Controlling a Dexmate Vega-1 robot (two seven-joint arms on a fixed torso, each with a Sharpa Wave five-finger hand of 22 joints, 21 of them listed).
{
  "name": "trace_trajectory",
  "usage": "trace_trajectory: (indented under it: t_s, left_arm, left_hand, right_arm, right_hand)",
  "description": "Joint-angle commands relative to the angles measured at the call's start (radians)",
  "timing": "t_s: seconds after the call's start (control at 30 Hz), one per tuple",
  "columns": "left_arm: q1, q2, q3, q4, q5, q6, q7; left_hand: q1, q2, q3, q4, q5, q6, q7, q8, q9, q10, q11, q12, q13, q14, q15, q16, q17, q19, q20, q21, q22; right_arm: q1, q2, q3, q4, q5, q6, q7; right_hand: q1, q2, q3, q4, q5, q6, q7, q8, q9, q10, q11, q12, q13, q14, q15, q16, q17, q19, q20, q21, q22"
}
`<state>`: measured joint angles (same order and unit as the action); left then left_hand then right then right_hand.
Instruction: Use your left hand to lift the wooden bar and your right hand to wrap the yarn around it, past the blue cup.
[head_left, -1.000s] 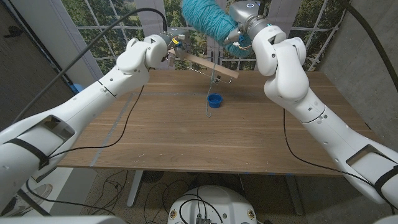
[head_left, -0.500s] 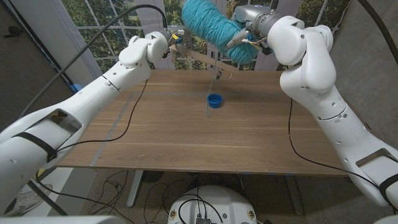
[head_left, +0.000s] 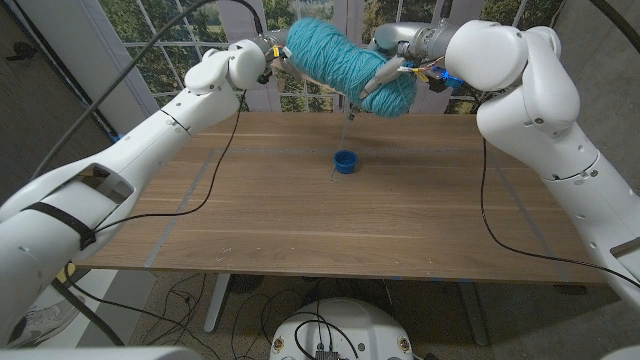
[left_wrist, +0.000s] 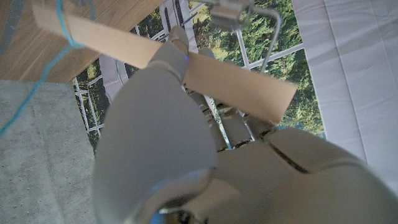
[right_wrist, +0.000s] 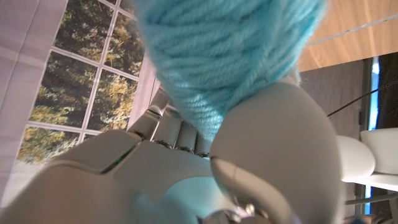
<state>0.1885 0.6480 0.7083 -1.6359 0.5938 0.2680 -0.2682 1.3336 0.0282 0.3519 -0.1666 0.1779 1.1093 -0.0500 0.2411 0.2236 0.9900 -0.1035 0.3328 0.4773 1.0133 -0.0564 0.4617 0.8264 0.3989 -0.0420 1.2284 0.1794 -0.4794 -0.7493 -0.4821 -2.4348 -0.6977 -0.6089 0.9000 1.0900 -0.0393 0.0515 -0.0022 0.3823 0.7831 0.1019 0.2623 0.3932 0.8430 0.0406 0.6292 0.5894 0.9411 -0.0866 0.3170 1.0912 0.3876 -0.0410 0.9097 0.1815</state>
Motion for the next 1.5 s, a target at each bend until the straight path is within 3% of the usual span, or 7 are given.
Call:
trace_trajectory:
  t_s: [0.03,0.23,0.5,0.8,0.97,1.13,1.5]
  left_arm:
    - [-0.020,-0.005,-0.013,0.012,-0.094,-0.016,0.029]
    - [-0.012,-0.007,-0.027,0.002,-0.142,-0.023,0.053]
    - [0.037,-0.025,-0.058,0.009,-0.189,-0.048,0.186]
    - [0.077,-0.078,-0.095,0.058,-0.271,-0.094,0.334]
    - [0.111,-0.137,-0.143,0.117,-0.382,-0.168,0.433]
    - [0.116,-0.148,-0.155,0.146,-0.464,-0.216,0.428]
    - [0.104,-0.129,-0.161,0.147,-0.582,-0.211,0.355]
  left_hand:
    - [0.081,0.098,0.020,0.008,0.004,0.020,0.022,0.002,0.002,0.005,0.007,-0.003,0.002,0.100,-0.178,-0.001,0.006,-0.004,-0.040,0.007,0.002]
    - [0.081,0.097,0.020,0.008,0.005,0.021,0.023,0.001,0.002,0.006,0.009,-0.004,0.003,0.102,-0.178,-0.003,0.007,-0.004,-0.040,0.008,0.002]
    - [0.084,0.096,0.021,0.006,0.004,0.035,0.026,0.005,0.002,0.014,0.008,-0.006,0.001,0.106,-0.178,-0.006,0.008,-0.004,-0.040,0.012,0.002]
    - [0.088,0.092,0.021,0.004,0.003,0.040,0.037,0.003,0.002,0.024,0.013,-0.010,-0.005,0.116,-0.178,-0.009,0.007,-0.001,-0.038,0.020,0.003]
    - [0.090,0.091,0.021,0.003,0.002,0.044,0.039,0.003,0.002,0.025,0.015,-0.012,-0.006,0.118,-0.178,-0.012,0.006,0.000,-0.037,0.023,0.004]
    - [0.093,0.088,0.020,0.001,0.002,0.043,0.043,0.001,0.001,0.026,0.015,-0.014,-0.005,0.122,-0.178,-0.014,0.005,0.001,-0.036,0.026,0.004]
    - [0.098,0.085,0.021,0.001,0.001,0.043,0.043,-0.003,0.001,0.028,0.019,-0.019,-0.005,0.128,-0.178,-0.021,0.004,0.000,-0.034,0.031,0.003]
  right_arm:
    - [0.117,-0.122,-0.107,0.019,0.162,-0.039,0.052]
    - [0.147,-0.152,-0.151,0.029,0.192,-0.055,0.044]
    - [0.202,-0.168,-0.209,0.056,0.224,-0.070,0.066]
    - [0.232,-0.172,-0.238,0.089,0.263,-0.047,0.049]
    - [0.250,-0.163,-0.264,0.116,0.269,-0.043,0.049]
    - [0.261,-0.157,-0.280,0.135,0.270,-0.044,0.044]
    - [0.280,-0.146,-0.322,0.155,0.241,-0.069,0.046]
  right_hand:
    - [0.203,0.195,0.001,0.007,0.006,0.246,-0.233,0.003,0.005,0.158,-0.158,-0.002,0.013,0.036,-0.141,-0.005,0.001,-0.007,-0.070,-0.001,0.001]
    - [0.206,0.196,0.000,0.008,0.007,0.244,-0.231,0.000,0.005,0.159,-0.159,-0.003,0.015,0.035,-0.140,-0.006,0.002,-0.010,-0.070,-0.003,0.001]
    - [0.209,0.197,-0.002,0.010,0.008,0.242,-0.228,-0.002,0.007,0.156,-0.157,-0.004,0.019,0.034,-0.139,-0.009,0.002,-0.020,-0.070,-0.007,0.000]
    - [0.212,0.199,-0.004,0.014,0.010,0.243,-0.229,-0.005,0.009,0.156,-0.157,-0.007,0.020,0.034,-0.139,-0.010,0.002,-0.023,-0.071,-0.009,0.000]
    - [0.213,0.199,-0.005,0.016,0.010,0.244,-0.226,-0.006,0.009,0.156,-0.154,-0.009,0.019,0.034,-0.139,-0.011,0.003,-0.023,-0.071,-0.010,0.000]
    - [0.215,0.200,-0.007,0.018,0.011,0.244,-0.226,-0.008,0.011,0.156,-0.152,-0.011,0.020,0.036,-0.139,-0.011,0.003,-0.023,-0.071,-0.010,0.000]
    - [0.218,0.200,-0.009,0.022,0.011,0.245,-0.227,-0.010,0.012,0.158,-0.153,-0.013,0.021,0.036,-0.139,-0.013,0.004,-0.023,-0.071,-0.011,0.000]
